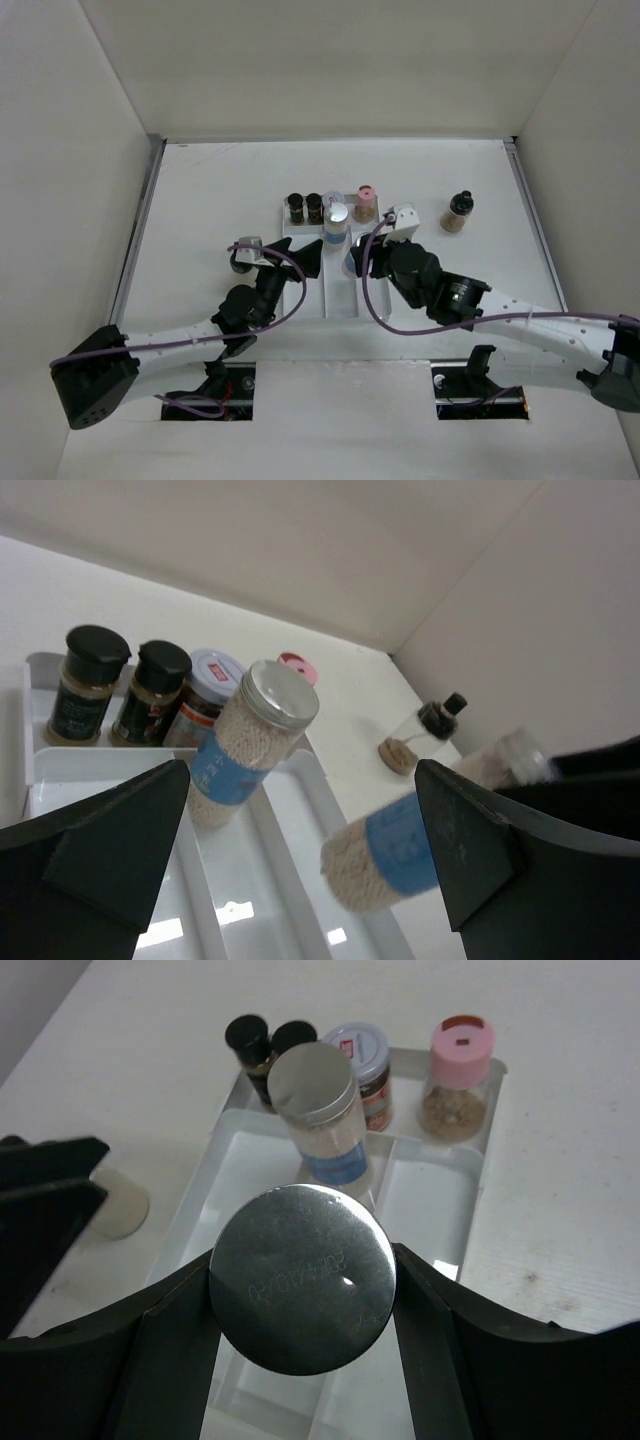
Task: Organize the condiment bottles
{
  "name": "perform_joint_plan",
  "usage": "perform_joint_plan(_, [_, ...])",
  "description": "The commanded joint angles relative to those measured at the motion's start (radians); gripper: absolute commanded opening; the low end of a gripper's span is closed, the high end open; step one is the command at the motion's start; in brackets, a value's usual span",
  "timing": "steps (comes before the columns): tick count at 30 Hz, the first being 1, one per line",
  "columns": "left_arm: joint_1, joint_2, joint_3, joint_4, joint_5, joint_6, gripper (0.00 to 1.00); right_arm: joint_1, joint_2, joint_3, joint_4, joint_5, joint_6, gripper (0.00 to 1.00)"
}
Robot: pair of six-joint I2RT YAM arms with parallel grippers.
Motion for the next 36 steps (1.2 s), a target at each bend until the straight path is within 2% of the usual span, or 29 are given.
perform_joint_plan(1, [0.010, -0.077, 0.002, -0.035, -0.054, 0.000, 1.00, 0.046, 0.040, 0.048, 0.092, 0.048, 0.040, 0.52])
perform_joint_plan(9, [0.040, -0.150, 0.022, -0.136, -0.104, -0.001, 1.00, 0.147, 0.218, 0.057, 0.152, 0.067, 0.043, 0.52])
perform_joint_plan(16, [0.050, -0.193, 0.085, -0.348, -0.187, -0.004, 1.00, 0.193, 0.328, 0.036, 0.215, 0.136, 0.012, 0.55])
perform_joint_plan(20, [0.053, -0.264, 0.139, -0.529, -0.236, -0.004, 1.00, 0.208, 0.350, 0.016, 0.223, 0.163, 0.017, 0.78])
perform_joint_plan(23, [0.059, -0.307, 0.188, -0.671, -0.281, -0.004, 1.00, 0.208, 0.307, -0.018, 0.236, 0.169, 0.023, 0.97])
perform_joint_plan(24, [0.059, -0.322, 0.205, -0.726, -0.290, -0.006, 1.00, 0.208, 0.283, -0.032, 0.246, 0.163, 0.018, 1.00])
perform_joint_plan(28, [0.079, -0.376, 0.260, -0.926, -0.338, -0.010, 1.00, 0.173, 0.137, -0.085, 0.256, 0.161, -0.026, 1.00])
perform_joint_plan(31, [0.089, -0.414, 0.311, -1.122, -0.358, -0.035, 1.00, 0.062, 0.016, -0.102, 0.262, 0.111, -0.078, 1.00])
perform_joint_plan(34, [0.119, -0.428, 0.343, -1.292, -0.355, -0.087, 0.98, -0.085, -0.067, -0.111, 0.290, -0.009, -0.115, 1.00])
perform_joint_plan(35, [0.134, -0.425, 0.347, -1.336, -0.344, -0.098, 0.97, -0.124, -0.076, -0.118, 0.301, -0.037, -0.115, 0.93])
perform_joint_plan(36, [0.154, -0.416, 0.351, -1.368, -0.321, -0.105, 0.95, -0.173, -0.087, -0.131, 0.319, -0.064, -0.108, 0.73])
